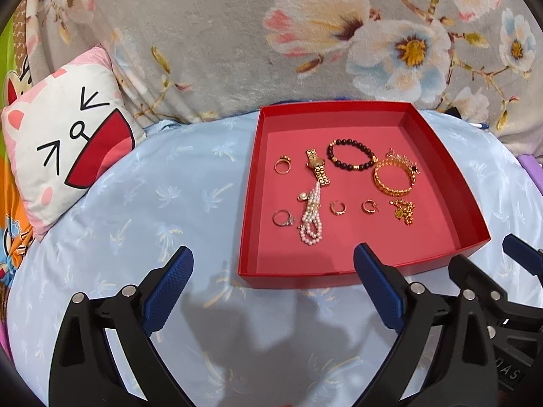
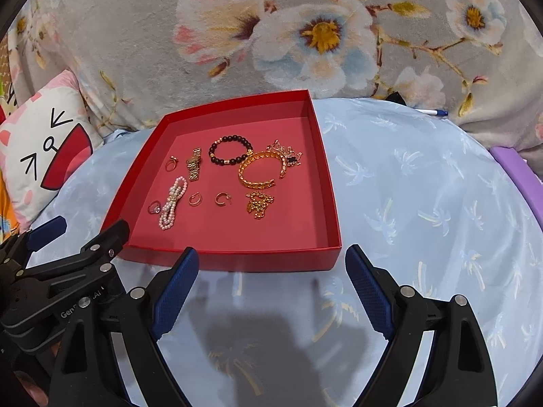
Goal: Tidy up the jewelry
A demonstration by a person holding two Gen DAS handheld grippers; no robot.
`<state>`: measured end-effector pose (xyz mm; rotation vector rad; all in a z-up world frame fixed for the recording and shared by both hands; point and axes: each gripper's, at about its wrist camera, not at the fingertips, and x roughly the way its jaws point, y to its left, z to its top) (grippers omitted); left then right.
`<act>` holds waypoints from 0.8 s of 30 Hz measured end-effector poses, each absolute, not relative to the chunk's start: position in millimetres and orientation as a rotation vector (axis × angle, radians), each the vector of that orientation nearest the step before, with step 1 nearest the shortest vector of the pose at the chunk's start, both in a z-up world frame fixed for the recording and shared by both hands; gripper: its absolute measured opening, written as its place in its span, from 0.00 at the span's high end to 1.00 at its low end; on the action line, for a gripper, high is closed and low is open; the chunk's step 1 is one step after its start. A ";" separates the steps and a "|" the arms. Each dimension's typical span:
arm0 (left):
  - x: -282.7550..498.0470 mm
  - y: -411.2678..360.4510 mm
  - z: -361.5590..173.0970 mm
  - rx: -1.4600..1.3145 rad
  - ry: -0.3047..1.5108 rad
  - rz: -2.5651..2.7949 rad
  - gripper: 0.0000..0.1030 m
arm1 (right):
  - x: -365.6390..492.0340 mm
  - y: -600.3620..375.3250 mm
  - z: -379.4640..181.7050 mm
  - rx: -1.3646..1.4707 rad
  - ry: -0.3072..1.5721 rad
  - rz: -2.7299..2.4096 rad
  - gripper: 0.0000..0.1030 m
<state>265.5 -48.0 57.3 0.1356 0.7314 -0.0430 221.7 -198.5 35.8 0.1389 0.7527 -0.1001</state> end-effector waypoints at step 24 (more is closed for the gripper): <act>264.5 -45.0 53.2 0.146 0.735 0.012 0.07 | 220.4 -190.3 32.9 0.096 0.754 -0.117 0.16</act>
